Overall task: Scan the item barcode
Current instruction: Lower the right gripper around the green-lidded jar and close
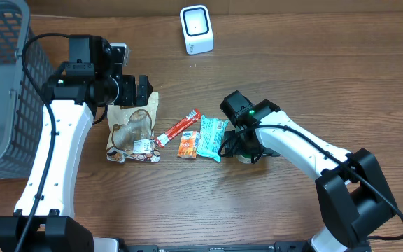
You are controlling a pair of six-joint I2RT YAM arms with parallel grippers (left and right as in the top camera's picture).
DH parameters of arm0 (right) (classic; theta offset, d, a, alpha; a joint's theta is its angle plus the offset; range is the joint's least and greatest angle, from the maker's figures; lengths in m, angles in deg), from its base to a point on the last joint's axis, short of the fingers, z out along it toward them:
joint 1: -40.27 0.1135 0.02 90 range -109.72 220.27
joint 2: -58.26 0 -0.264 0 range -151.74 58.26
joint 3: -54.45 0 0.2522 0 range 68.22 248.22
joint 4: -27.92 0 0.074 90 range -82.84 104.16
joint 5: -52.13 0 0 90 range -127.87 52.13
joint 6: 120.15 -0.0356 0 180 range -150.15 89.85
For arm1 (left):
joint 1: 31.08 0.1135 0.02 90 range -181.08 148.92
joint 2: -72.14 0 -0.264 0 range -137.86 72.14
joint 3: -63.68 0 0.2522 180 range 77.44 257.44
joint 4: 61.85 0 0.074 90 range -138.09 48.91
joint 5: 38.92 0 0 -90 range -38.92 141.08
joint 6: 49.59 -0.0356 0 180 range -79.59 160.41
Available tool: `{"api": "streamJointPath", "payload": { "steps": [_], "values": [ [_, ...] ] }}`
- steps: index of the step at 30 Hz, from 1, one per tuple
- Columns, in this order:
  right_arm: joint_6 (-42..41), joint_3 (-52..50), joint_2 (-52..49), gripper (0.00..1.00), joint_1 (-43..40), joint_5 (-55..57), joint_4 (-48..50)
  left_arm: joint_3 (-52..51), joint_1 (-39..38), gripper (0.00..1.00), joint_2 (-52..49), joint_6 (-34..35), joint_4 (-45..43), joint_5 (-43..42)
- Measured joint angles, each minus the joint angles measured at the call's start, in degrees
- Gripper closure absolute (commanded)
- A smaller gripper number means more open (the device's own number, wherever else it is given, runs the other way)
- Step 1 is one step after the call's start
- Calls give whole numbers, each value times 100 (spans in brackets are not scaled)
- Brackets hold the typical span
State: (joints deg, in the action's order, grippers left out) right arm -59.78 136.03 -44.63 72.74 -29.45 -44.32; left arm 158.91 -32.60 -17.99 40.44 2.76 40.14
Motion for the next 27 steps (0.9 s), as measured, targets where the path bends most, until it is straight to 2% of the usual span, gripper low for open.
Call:
{"api": "streamJointPath", "payload": {
  "steps": [10, 16, 27],
  "values": [
    [-17, -59, 0, 5, -2, 2, 127, 0, 0, 0, 0, 0, 0, 0],
    [-24, -308, -2, 16, -2, 9, 337, 0, 0, 0, 0, 0, 0, 0],
    [-37, -308, -2, 16, -2, 9, 367, 0, 0, 0, 0, 0, -2, 0]
  ]
}}
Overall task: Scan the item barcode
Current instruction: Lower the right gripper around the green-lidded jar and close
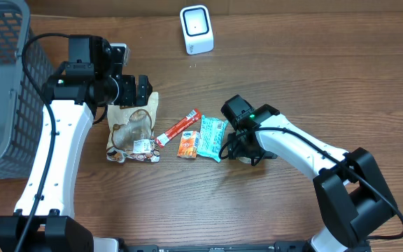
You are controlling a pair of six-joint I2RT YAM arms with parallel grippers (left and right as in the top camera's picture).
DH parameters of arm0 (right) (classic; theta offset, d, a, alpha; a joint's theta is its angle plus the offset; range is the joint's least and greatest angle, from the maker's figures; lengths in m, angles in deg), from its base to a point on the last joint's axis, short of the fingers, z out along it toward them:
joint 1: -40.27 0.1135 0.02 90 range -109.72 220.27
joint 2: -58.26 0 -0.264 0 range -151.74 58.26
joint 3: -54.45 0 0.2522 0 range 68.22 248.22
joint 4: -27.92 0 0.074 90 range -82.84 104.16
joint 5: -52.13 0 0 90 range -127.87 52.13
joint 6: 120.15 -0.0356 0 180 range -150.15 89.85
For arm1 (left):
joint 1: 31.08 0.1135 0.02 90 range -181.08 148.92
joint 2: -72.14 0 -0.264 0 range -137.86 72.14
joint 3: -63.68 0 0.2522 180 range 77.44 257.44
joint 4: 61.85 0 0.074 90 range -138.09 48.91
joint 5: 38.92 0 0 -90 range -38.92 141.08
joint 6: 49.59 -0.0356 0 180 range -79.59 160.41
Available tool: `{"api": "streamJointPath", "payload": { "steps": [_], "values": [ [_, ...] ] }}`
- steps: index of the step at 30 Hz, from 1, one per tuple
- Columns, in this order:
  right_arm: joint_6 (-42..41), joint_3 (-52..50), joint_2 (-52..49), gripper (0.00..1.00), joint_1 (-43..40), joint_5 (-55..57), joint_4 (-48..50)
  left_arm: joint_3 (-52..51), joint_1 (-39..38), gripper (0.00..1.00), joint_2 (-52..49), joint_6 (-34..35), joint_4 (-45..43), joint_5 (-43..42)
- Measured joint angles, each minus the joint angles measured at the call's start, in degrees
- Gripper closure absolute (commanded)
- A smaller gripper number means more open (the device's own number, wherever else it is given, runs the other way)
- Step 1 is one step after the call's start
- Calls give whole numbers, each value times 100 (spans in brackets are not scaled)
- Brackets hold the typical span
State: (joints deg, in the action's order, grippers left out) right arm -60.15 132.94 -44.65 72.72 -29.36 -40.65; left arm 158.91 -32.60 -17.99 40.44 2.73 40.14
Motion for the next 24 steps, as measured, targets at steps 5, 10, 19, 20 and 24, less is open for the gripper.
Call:
{"api": "streamJointPath", "payload": {
  "steps": [5, 10, 19, 20, 24],
  "values": [
    [2, 24, 0, 22, 0, 2, -125, 0, 0, 1, 0, 0, 2, -2],
    [-4, 87, 0, 31, 0, 2, -173, 0, 0, 0, 0, 0, 2, 0],
    [0, 186, -2, 33, -7, -17, -391, 0, 0, 0, 0, 0, 2, 0],
    [-2, 216, -2, 32, -7, -20, -380, 0, 0, 0, 0, 0, 2, 0],
    [-2, 245, -2, 30, -9, -20, -374, 0, 0, 0, 0, 0, 2, 0]
  ]
}}
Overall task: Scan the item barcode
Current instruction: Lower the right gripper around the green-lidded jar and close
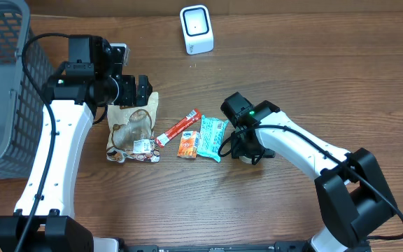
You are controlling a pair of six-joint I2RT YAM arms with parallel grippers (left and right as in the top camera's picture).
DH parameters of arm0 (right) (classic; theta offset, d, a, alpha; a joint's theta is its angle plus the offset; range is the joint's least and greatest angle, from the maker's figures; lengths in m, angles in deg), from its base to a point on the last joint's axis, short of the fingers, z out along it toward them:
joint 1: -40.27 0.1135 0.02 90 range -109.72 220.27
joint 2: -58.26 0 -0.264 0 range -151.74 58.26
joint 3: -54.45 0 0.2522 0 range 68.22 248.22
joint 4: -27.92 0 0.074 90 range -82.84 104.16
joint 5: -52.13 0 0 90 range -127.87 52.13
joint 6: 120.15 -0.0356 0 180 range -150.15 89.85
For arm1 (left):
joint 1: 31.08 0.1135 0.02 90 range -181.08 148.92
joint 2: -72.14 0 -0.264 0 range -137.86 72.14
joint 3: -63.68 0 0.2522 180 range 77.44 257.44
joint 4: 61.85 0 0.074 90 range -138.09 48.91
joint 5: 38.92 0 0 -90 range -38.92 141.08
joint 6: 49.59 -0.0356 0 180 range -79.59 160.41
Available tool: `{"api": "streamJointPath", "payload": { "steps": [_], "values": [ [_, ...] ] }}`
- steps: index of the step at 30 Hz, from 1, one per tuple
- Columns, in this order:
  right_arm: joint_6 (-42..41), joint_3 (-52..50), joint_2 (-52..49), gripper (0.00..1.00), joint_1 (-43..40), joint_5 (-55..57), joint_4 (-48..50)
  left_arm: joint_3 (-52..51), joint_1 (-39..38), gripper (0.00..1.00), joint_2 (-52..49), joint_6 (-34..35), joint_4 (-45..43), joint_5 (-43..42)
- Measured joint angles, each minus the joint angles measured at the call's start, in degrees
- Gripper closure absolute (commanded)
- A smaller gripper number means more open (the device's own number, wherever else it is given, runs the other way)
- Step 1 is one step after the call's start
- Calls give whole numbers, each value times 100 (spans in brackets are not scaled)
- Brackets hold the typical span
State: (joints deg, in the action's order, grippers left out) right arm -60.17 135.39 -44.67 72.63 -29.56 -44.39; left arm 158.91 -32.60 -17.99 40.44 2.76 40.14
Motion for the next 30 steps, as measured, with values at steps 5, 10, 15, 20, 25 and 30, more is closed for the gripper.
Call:
{"api": "streamJointPath", "payload": {
  "steps": [5, 10, 15, 20, 25, 30],
  "values": [
    [13, 0, 0, 19, 2, -31, 4, 0, 0, 0, 0, 0, 2, 0],
    [0, 0, 0, 19, 2, -42, -2, 0, 0, 0, 0, 0, 0, -2],
    [2, 0, 0, 18, -2, -44, 2, 0, 0, 0, 0, 0, 0, 0],
    [4, -44, 0, 18, -2, -50, 195, 0, 0, 0, 0, 0, -2, -2],
    [0, -98, 0, 29, -2, -52, 210, 0, 0, 0, 0, 0, 0, 0],
    [11, -96, 7, 44, -2, -66, 149, 0, 0, 0, 0, 0, 0, 0]
  ]
}}
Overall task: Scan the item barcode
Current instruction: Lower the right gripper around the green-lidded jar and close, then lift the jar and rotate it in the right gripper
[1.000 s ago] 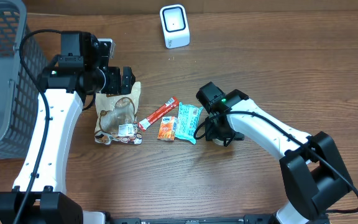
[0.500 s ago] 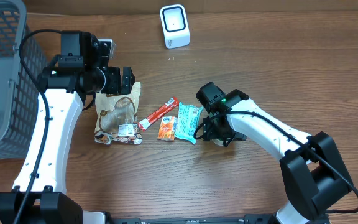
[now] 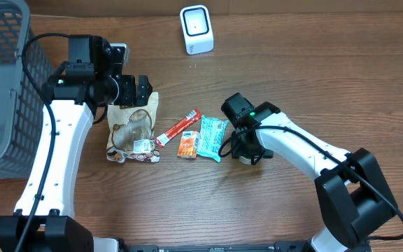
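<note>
The white barcode scanner (image 3: 196,29) stands at the back of the table. In the middle lie a teal packet (image 3: 212,137), a small orange packet (image 3: 189,143) and a red stick packet (image 3: 179,127). A brown snack bag (image 3: 133,129) lies to their left. My right gripper (image 3: 238,150) points down at the teal packet's right edge; the wrist hides its fingers. My left gripper (image 3: 144,89) hovers over the top of the brown bag, its fingers apart and holding nothing.
A grey mesh basket fills the far left side. Bare wood lies between the packets and the scanner, and along the front and right of the table.
At every earlier moment my right gripper stood low at the right edge of the teal packet, shifting only slightly. The left arm stayed over the brown bag. All the packets lie where they were.
</note>
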You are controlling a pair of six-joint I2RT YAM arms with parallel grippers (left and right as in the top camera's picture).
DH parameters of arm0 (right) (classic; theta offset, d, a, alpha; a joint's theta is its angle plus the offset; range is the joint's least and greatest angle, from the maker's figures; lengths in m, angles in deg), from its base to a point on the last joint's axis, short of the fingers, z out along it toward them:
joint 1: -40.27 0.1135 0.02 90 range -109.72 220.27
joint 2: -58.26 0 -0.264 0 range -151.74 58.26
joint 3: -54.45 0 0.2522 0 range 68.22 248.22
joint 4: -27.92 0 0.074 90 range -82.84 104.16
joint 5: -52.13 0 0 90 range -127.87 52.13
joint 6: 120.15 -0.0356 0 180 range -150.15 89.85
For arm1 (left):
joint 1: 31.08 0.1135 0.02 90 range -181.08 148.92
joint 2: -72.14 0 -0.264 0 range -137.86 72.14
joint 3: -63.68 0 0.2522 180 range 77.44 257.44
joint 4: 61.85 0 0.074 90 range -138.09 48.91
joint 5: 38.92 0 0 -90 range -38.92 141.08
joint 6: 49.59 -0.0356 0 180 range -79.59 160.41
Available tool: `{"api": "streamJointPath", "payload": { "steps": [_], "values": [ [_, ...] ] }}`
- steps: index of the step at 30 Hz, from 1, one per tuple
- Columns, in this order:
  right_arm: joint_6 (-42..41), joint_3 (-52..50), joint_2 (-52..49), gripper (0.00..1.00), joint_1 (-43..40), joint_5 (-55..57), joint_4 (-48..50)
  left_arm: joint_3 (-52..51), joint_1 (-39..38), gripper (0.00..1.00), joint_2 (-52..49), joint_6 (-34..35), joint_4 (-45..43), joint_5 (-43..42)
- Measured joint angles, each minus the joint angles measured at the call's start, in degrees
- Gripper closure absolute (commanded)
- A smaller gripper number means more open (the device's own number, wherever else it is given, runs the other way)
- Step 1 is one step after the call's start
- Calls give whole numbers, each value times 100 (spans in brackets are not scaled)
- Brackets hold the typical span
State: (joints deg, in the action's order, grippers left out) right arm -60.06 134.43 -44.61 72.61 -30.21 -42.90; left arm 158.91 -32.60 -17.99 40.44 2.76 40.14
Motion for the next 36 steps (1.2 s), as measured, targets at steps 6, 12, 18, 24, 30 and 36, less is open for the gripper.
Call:
{"api": "streamJointPath", "payload": {
  "steps": [6, 12, 18, 24, 30, 36],
  "values": [
    [-11, 103, -9, 60, -37, -50, -468, 0, 0, 0, 0, 0, 0, 0],
    [-9, 846, -39, 63, -350, -557, -1134, 0, 0, 0, 0, 0, 0, 0],
    [-11, 1250, -39, 60, -715, -1923, -1174, 0, 0, 0, 0, 0, -2, 0],
    [-13, 1250, -39, 58, -879, -3510, -1438, 0, 0, 0, 0, 0, 0, 0],
    [-15, 1250, -39, 61, -876, -4590, -1537, 0, 0, 0, 0, 0, 0, 0],
    [-13, 1250, -39, 62, -879, -5176, -1565, 0, 0, 0, 0, 0, 0, 0]
  ]
}}
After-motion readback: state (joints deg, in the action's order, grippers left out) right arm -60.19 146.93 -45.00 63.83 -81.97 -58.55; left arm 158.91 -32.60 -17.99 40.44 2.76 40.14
